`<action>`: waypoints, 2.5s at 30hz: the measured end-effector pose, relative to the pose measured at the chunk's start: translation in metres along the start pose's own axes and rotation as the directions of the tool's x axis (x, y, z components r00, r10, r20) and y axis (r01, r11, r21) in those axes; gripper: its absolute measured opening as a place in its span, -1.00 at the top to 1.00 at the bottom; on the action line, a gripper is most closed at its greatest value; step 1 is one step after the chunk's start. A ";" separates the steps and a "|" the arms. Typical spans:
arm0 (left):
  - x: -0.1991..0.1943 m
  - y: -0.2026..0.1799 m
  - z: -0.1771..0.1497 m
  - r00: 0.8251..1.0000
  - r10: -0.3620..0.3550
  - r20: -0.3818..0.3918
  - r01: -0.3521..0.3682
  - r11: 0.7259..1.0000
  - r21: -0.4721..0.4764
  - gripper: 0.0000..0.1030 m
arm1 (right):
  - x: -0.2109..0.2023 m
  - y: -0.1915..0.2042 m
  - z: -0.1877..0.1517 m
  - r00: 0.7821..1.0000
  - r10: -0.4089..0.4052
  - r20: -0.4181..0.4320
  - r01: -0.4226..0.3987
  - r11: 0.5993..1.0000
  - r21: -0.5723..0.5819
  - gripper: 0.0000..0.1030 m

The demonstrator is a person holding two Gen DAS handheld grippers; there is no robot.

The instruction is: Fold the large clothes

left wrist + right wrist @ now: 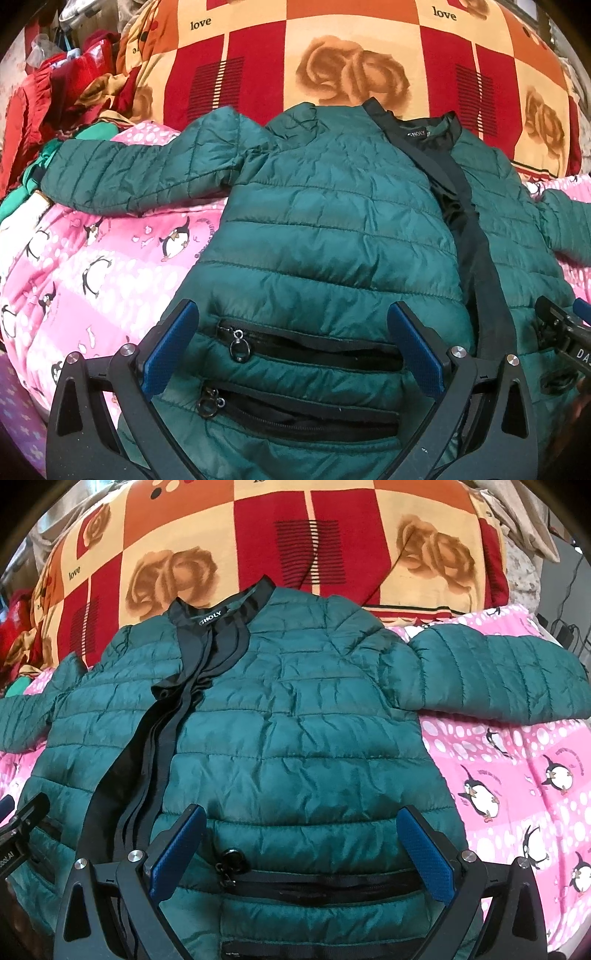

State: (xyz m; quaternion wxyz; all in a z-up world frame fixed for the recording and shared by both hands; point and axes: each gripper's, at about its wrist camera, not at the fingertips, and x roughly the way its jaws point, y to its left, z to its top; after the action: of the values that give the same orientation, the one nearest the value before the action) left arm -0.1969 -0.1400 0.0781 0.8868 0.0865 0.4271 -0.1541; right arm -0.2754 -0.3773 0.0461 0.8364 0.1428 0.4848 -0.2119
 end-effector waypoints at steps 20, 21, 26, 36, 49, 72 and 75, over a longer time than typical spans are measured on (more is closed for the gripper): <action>0.007 0.007 0.016 1.000 -0.015 0.021 0.015 1.000 -0.012 -0.99 | 0.013 0.011 0.022 0.999 0.035 -0.004 -0.034 0.998 0.052 -0.99; 0.008 0.009 0.018 1.000 -0.018 0.022 0.018 1.000 -0.021 -0.99 | 0.014 0.013 0.023 0.999 0.035 -0.004 -0.034 0.998 0.052 -0.99; 0.012 0.015 0.029 1.000 -0.007 0.027 0.008 0.999 -0.033 -0.99 | 0.022 0.018 0.031 0.999 0.041 -0.007 -0.041 0.997 0.060 -0.99; 0.023 0.026 0.045 0.999 0.026 0.046 -0.025 0.999 -0.026 -0.99 | 0.036 0.031 0.043 0.999 0.045 -0.005 -0.044 0.997 0.066 -0.99; 0.041 0.037 0.060 0.998 0.037 0.046 -0.035 0.999 -0.038 -0.99 | 0.053 0.049 0.053 0.999 0.042 -0.002 -0.042 0.998 0.046 -0.99; 0.061 0.082 0.076 0.997 0.074 0.012 -0.072 0.991 -0.109 -0.99 | 0.078 0.074 0.064 1.000 0.023 -0.003 -0.023 0.999 0.028 -0.99; 0.060 0.102 0.080 0.996 0.085 0.000 -0.084 0.985 -0.153 -0.99 | 0.080 0.075 0.063 1.000 0.021 0.000 -0.021 1.000 0.023 -0.99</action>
State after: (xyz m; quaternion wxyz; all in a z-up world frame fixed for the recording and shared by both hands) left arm -0.0680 -0.0794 0.0824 0.8978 0.0360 0.4308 -0.0837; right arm -0.1563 -0.3574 0.0093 0.8370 0.1574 0.4809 -0.2084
